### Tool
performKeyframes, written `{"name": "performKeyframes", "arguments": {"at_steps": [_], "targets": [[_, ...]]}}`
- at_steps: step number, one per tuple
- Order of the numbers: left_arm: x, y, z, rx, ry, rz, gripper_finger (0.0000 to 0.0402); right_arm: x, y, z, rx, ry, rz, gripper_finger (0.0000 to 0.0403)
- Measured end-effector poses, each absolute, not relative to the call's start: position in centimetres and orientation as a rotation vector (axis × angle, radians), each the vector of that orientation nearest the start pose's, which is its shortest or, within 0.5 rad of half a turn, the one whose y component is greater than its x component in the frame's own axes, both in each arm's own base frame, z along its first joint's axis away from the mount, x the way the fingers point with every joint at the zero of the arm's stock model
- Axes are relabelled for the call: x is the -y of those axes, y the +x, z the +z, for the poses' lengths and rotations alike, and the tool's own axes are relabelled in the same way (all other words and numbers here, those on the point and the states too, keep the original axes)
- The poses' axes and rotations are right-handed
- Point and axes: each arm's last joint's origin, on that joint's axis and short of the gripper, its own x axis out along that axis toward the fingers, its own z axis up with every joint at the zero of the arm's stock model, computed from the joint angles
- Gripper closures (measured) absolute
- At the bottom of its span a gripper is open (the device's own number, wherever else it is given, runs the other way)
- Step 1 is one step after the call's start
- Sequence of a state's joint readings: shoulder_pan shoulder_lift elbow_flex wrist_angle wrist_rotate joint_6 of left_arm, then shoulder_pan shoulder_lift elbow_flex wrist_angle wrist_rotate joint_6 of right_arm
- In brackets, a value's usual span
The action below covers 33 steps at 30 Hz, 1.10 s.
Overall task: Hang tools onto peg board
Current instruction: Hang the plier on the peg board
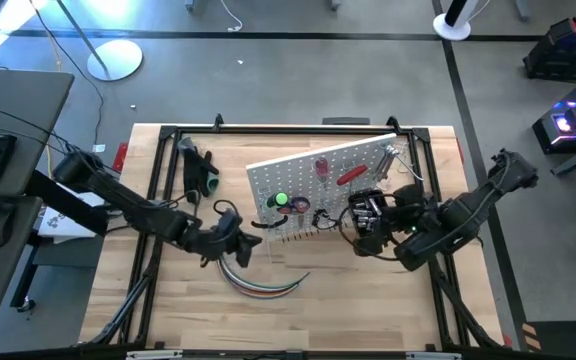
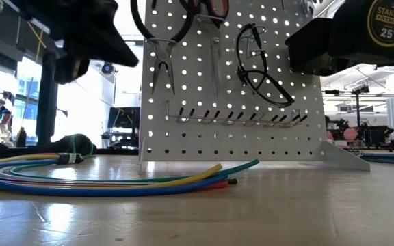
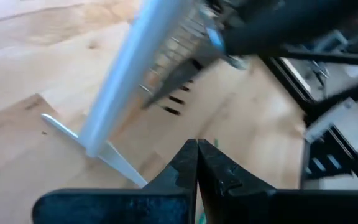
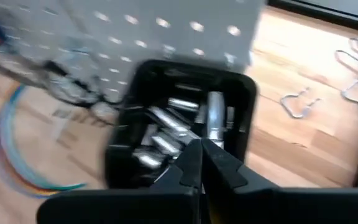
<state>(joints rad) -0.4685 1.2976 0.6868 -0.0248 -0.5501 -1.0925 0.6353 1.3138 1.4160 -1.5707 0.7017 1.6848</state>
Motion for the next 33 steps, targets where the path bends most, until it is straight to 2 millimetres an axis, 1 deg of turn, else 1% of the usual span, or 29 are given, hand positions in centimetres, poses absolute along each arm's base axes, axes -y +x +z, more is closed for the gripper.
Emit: {"name": "performKeyframes", "arguments": {"at_steps": [2,4,9,13,18,24,28,33], "targets": [[10.0,24.0,20.8,-0.439,-0.764,0.396,0.0402,-10.1,16.9,34.3,-0.727,0.581,-0.905,0.0403],[9.6,24.2,20.7,-0.428,-0.759,0.43,0.0402,-9.6,16.5,33.4,-0.705,0.571,-0.94,0.0403],[8.8,24.4,20.9,-0.396,-0.723,0.472,0.0402,-7.5,15.9,32.2,-0.601,0.52,-1.029,0.0403],[8.1,24.6,20.9,-0.395,-0.694,0.488,0.0402,-5.7,15.4,32.0,-0.52,0.48,-1.085,0.0403],[7.0,24.8,20.8,-0.404,-0.663,0.53,0.0402,-4.9,15.5,32.1,-0.451,0.457,-1.073,0.0403],[5.7,24.9,20.6,-0.428,-0.625,0.581,0.0402,-5.2,17.0,31.8,-0.413,0.438,-0.986,0.0403],[5.0,24.9,20.6,-0.443,-0.587,0.595,0.0402,-5.5,18.3,31.4,-0.37,0.473,-0.939,0.0403],[4.5,24.2,20.5,-0.485,-0.555,0.632,0.0402,-5.6,19.5,30.5,-0.331,0.494,-0.888,0.0403]]}}
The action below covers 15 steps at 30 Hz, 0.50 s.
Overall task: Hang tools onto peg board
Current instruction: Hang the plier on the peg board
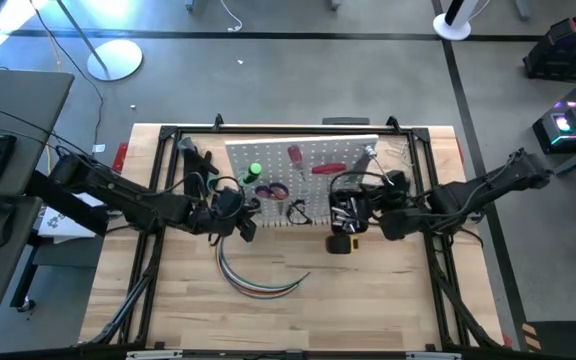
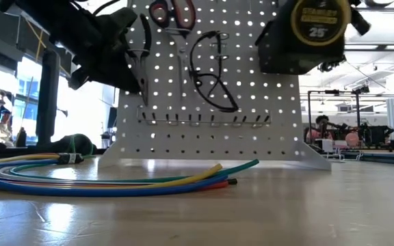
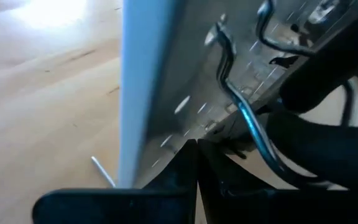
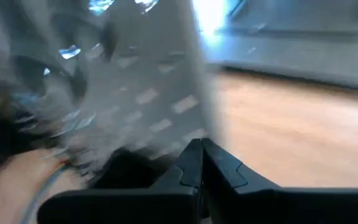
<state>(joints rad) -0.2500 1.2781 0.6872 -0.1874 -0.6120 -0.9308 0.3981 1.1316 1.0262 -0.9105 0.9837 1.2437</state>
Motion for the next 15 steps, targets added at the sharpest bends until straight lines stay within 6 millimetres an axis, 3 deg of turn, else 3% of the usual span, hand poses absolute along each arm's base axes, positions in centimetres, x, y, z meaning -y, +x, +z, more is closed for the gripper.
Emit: {"name": "performKeyframes", "arguments": {"at_steps": [4,15], "targets": [[4.3,23.9,20.6,-0.504,-0.538,0.641,0.0401,-5.9,20.4,29.4,-0.33,0.526,-0.839,0.0403],[3.6,23.6,20.6,-0.556,-0.443,0.65,0.0401,-5.2,22.2,28.7,-0.281,0.554,-0.763,0.0403]]}}
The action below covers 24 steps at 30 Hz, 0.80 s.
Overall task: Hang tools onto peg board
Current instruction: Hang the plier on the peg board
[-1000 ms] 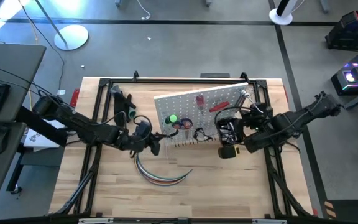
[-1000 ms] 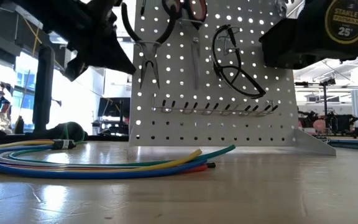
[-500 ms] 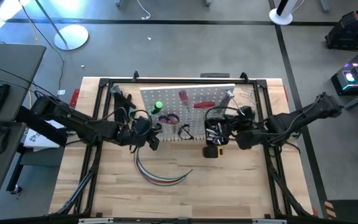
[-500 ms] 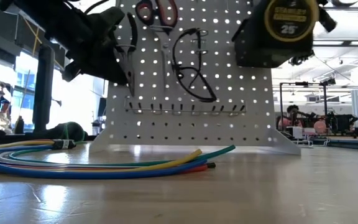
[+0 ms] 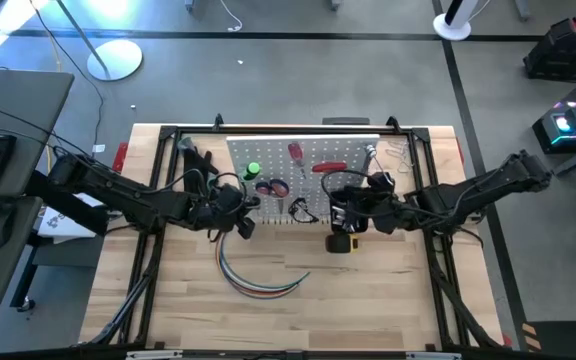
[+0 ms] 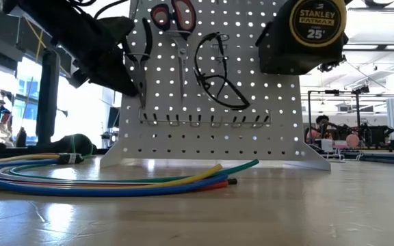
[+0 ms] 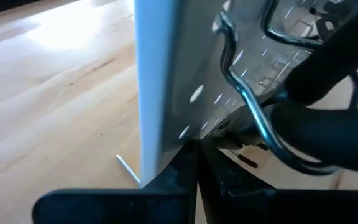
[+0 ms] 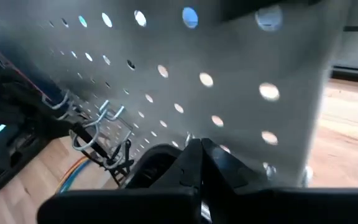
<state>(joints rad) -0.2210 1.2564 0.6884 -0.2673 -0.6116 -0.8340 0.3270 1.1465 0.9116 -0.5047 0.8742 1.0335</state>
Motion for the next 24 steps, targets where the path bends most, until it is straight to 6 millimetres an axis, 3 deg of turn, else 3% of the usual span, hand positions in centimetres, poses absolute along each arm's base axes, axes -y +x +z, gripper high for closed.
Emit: {"name": "performKeyframes", "arguments": {"at_steps": [14,24], "targets": [[0.8,23.9,20.5,-0.563,-0.408,0.738,0.0402,-3.9,23.0,28.5,-0.307,0.505,-0.775,0.0403],[0.6,23.8,20.5,-0.581,-0.399,0.738,0.0402,-2.3,24.8,27.8,-0.352,0.46,-0.759,0.0403]]}}
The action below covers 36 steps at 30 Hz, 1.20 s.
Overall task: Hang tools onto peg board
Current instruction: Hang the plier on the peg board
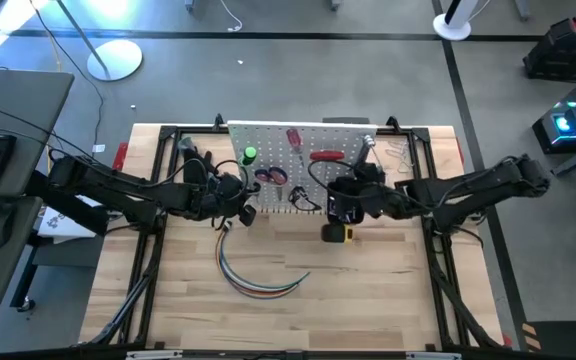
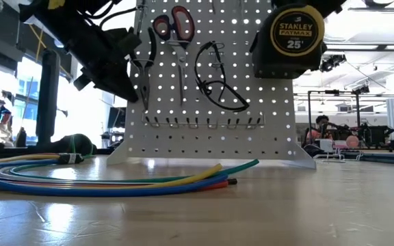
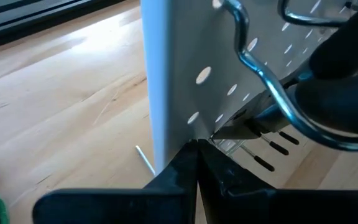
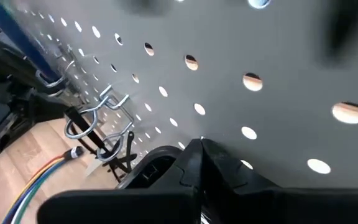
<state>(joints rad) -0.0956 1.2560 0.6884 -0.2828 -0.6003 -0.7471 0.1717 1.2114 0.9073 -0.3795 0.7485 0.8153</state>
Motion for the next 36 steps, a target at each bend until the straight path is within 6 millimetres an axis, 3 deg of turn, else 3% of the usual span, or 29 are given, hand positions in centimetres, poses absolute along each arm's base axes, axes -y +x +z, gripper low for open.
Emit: {"name": "performKeyframes", "arguments": {"at_steps": [17,36], "targets": [[-0.3,23.4,20.1,-0.656,-0.356,0.756,0.0402,0.6,25.6,28.1,-0.343,0.47,-0.748,0.0403],[-3.5,23.1,21.1,-0.697,-0.297,0.636,0.0401,0.6,26.0,28.4,-0.353,0.457,-0.646,0.0403]]}}
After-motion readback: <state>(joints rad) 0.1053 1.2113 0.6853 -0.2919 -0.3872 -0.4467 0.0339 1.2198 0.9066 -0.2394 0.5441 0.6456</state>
